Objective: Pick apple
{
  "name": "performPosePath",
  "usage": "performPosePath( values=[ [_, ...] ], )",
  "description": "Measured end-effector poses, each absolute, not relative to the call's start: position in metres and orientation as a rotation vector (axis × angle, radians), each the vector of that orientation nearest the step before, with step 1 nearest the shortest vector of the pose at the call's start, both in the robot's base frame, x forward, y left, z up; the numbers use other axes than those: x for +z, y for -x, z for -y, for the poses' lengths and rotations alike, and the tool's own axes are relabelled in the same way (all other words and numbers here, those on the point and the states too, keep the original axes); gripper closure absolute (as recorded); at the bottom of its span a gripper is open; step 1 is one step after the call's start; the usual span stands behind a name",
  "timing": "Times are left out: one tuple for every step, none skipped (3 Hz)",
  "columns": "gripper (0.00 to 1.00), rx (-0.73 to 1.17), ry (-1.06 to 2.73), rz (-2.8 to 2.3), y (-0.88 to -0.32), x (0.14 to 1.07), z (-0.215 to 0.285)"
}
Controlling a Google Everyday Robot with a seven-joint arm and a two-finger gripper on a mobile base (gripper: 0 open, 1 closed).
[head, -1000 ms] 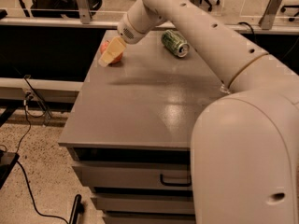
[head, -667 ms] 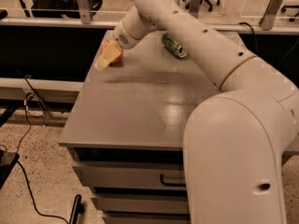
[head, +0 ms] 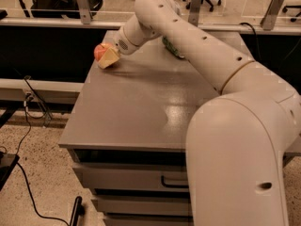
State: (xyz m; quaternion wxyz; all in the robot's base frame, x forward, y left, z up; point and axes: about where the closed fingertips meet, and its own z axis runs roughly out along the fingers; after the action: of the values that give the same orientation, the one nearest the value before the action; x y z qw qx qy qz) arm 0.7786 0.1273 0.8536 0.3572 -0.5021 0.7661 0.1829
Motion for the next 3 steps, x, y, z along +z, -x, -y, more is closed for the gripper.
performPosePath(
  values=[
    [0.65,0.513,1.257,-1.953,-0.769,0.864,-0.114],
    [0.88,0.569,1.237,-1.906,-0.755,0.89,-0.083],
    [1.0,0.612,1.263,-1.826,-0.737,0.926,-0.055]
  ],
)
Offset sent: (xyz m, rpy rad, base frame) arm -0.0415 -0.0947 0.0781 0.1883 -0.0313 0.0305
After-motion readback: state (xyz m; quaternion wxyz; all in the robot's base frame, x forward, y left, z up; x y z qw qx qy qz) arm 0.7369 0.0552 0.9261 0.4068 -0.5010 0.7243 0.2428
